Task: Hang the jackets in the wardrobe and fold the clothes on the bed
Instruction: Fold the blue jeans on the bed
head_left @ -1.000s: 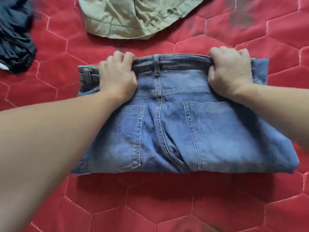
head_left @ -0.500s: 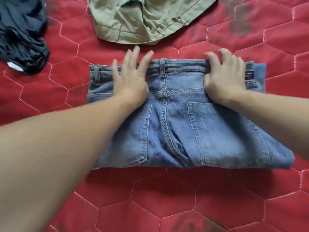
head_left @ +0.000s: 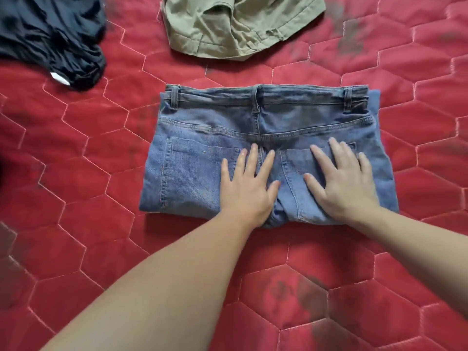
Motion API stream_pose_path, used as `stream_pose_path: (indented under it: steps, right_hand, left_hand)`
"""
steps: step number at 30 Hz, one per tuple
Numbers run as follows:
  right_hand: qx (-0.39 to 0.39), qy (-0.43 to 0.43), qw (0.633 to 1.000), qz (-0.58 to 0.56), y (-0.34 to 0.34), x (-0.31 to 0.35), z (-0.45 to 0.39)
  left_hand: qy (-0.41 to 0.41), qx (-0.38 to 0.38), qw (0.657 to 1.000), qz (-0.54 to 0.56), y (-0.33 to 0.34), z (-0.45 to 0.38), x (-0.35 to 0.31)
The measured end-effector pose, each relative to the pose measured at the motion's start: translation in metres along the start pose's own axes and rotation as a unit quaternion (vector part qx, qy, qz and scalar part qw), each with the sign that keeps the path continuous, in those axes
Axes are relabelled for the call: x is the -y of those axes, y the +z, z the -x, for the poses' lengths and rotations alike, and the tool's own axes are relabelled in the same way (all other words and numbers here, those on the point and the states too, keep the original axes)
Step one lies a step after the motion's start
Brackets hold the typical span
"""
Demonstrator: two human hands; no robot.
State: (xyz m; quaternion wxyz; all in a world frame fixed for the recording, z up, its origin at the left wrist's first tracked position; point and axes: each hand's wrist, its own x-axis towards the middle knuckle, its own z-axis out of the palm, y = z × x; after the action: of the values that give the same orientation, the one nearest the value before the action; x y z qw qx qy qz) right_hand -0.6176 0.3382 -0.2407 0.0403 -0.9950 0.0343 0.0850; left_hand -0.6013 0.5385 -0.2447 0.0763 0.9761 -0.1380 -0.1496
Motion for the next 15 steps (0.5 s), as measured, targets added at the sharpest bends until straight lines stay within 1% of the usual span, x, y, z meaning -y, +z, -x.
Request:
stream_pose_path:
  steps: [2, 4, 5, 6, 7, 8, 9, 10, 13, 15]
  right_hand:
    - [-0.017, 0.047, 0.999, 0.002, -0.002, -0.01, 0.006]
    - [-0.01, 0.136, 0.991, -0.015, -0.003, -0.02, 0.016]
    - [-0.001, 0.197, 0.979, -0.048, -0.005, -0.023, 0.021]
    - [0.003, 0.263, 0.96, -0.096, -0.007, -0.025, 0.025]
    - [-0.001, 0.32, 0.936, -0.148, -0.009, -0.026, 0.028]
    - [-0.016, 0.358, 0.913, -0.194, -0.01, -0.027, 0.032]
    - [-0.033, 0.379, 0.895, -0.234, -0.011, -0.029, 0.034]
    - [-0.043, 0.39, 0.879, -0.271, -0.012, -0.033, 0.036]
    - [-0.013, 0.398, 0.828, -0.394, -0.021, -0.043, 0.035]
    - [0.003, 0.396, 0.786, -0.476, -0.03, -0.045, 0.03]
  left_hand:
    - [-0.006, 0.017, 1.0, 0.009, -0.001, 0.0, -0.002]
    - [-0.005, 0.018, 1.0, 0.006, -0.003, 0.004, -0.004]
    - [0.009, 0.005, 1.0, -0.009, -0.004, 0.007, -0.005]
    - [0.043, -0.01, 0.999, -0.024, -0.007, 0.009, -0.008]
    - [0.089, -0.017, 0.995, -0.034, -0.009, 0.011, -0.011]
    - [0.133, -0.01, 0.99, -0.035, -0.01, 0.012, -0.016]
    - [0.158, 0.01, 0.987, -0.026, -0.012, 0.012, -0.023]
    - [0.157, 0.035, 0.987, -0.007, -0.014, 0.012, -0.03]
    - [0.089, 0.08, 0.99, 0.073, -0.017, 0.007, -0.043]
    - [0.037, 0.119, 0.981, 0.15, -0.024, 0.005, -0.05]
